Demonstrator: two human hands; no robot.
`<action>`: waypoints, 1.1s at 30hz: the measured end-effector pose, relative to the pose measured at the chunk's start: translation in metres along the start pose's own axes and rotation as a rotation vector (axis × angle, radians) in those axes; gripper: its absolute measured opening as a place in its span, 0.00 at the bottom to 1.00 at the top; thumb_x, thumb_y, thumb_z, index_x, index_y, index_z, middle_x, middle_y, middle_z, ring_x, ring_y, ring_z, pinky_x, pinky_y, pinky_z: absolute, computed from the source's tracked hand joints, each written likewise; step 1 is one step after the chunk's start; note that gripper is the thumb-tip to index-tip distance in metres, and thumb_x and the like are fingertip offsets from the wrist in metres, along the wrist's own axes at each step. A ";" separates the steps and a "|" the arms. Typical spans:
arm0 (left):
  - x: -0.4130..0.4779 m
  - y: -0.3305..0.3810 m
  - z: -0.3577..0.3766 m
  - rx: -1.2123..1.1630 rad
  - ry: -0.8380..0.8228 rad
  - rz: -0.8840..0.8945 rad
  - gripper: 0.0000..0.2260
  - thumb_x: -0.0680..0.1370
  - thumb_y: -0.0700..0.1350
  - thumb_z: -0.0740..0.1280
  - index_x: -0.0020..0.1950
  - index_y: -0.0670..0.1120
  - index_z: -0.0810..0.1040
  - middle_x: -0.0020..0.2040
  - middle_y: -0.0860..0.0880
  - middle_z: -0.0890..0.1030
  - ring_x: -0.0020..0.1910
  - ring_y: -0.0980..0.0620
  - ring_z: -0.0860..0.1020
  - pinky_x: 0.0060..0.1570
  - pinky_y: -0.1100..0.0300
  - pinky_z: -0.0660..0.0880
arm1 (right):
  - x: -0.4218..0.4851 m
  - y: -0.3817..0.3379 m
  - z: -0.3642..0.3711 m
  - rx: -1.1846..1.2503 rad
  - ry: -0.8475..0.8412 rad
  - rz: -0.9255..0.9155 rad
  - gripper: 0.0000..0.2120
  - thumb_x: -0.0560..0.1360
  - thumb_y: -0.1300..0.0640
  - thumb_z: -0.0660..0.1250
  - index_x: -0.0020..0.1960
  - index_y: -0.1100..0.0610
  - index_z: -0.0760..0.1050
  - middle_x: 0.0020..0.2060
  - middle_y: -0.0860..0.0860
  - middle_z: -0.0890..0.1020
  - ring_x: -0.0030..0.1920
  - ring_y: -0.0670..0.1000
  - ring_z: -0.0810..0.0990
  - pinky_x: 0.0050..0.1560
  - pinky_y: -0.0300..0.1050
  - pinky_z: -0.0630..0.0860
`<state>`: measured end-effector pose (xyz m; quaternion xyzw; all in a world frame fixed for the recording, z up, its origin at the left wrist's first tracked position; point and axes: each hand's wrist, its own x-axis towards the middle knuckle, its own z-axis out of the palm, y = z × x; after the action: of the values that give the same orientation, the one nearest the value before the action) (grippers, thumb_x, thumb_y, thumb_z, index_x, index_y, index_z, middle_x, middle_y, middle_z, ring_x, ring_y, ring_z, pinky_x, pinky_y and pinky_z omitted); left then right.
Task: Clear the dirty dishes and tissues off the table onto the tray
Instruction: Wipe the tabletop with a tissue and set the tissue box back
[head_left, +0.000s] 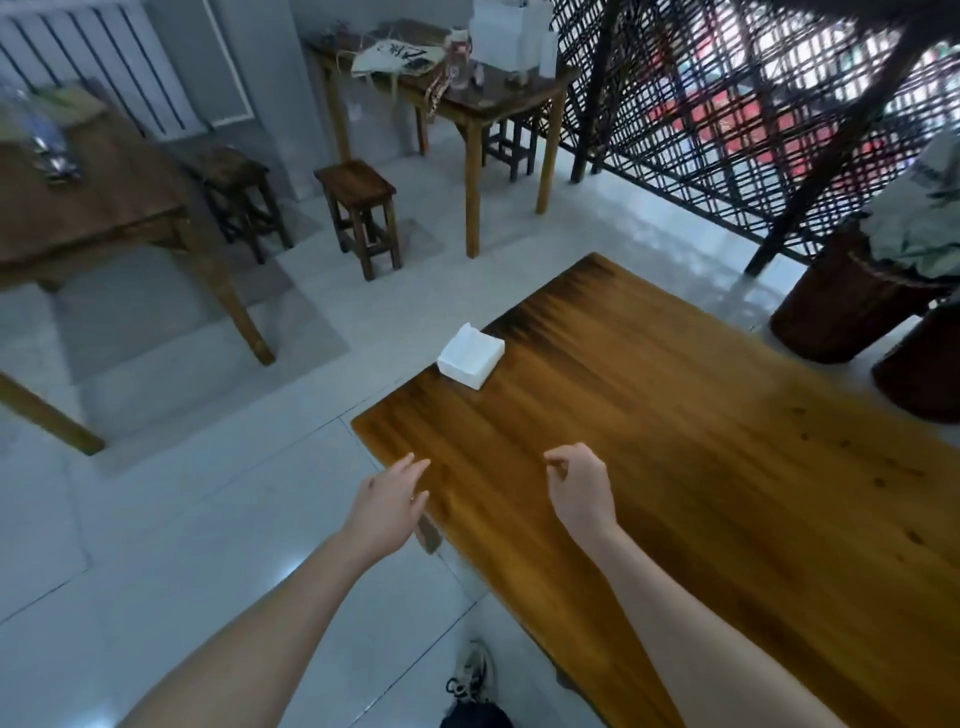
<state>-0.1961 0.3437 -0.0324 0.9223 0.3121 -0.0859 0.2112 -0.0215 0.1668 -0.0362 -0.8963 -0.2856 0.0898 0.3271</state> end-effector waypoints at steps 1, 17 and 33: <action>0.012 -0.008 -0.007 0.004 -0.005 -0.003 0.22 0.82 0.50 0.57 0.76 0.52 0.60 0.77 0.50 0.61 0.72 0.51 0.65 0.70 0.54 0.61 | 0.013 -0.007 0.008 0.005 -0.008 0.007 0.09 0.77 0.64 0.65 0.55 0.58 0.80 0.51 0.52 0.80 0.52 0.49 0.79 0.55 0.40 0.75; 0.166 -0.088 -0.088 -0.087 -0.008 0.077 0.19 0.82 0.46 0.58 0.74 0.49 0.65 0.72 0.51 0.68 0.70 0.52 0.67 0.70 0.53 0.62 | 0.168 -0.096 0.101 0.042 -0.057 0.146 0.16 0.76 0.58 0.68 0.63 0.53 0.73 0.59 0.51 0.78 0.55 0.50 0.78 0.56 0.40 0.77; 0.306 -0.137 -0.114 -0.025 -0.248 0.336 0.20 0.81 0.45 0.58 0.74 0.49 0.65 0.73 0.51 0.67 0.68 0.49 0.70 0.66 0.54 0.65 | 0.230 -0.144 0.152 -0.109 0.168 0.526 0.12 0.77 0.60 0.66 0.60 0.57 0.76 0.51 0.53 0.82 0.47 0.50 0.81 0.46 0.42 0.80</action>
<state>-0.0353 0.6579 -0.0652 0.9410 0.1265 -0.1583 0.2710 0.0486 0.4689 -0.0554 -0.9601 -0.0197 0.0817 0.2666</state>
